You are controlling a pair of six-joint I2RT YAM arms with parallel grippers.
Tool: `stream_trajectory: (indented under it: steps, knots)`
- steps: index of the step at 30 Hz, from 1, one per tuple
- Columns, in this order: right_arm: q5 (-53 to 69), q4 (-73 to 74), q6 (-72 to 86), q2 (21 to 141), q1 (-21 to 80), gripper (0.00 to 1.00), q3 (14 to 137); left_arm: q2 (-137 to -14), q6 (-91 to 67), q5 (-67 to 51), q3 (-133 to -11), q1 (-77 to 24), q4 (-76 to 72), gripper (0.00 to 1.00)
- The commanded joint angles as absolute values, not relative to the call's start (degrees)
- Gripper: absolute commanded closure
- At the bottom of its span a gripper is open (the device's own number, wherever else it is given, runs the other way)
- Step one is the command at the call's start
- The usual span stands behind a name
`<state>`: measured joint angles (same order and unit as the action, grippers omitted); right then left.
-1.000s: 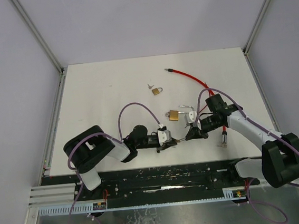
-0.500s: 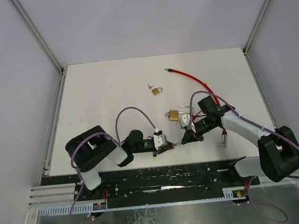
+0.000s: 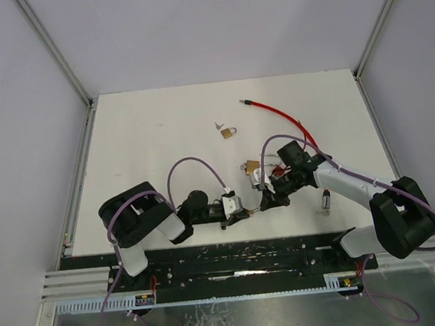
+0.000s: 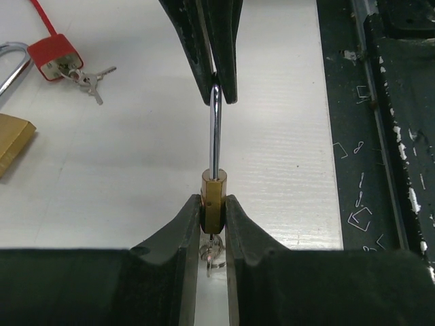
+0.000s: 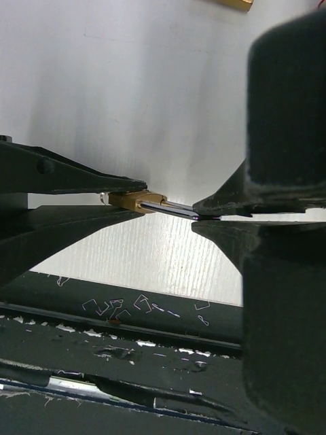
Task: Lock with the key
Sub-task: Lock the lock.
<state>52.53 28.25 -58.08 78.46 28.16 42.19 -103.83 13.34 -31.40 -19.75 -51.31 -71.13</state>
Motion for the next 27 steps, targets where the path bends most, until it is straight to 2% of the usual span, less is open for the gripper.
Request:
stream_trajectory:
  steps: [1,12,27]
  knots:
    - [49.1,22.1,-52.3,81.0,32.0,1.00,44.2,-103.2,13.7,-32.4,-22.6,-51.9,-90.5,0.99]
    - [45.3,20.7,-46.5,84.9,35.6,1.00,47.0,-103.7,14.2,-32.0,-22.6,-51.7,-90.5,0.99]
    - [51.0,11.8,-37.7,84.6,35.7,1.00,45.9,-105.1,11.0,-37.5,-23.8,-50.5,-91.0,0.99]
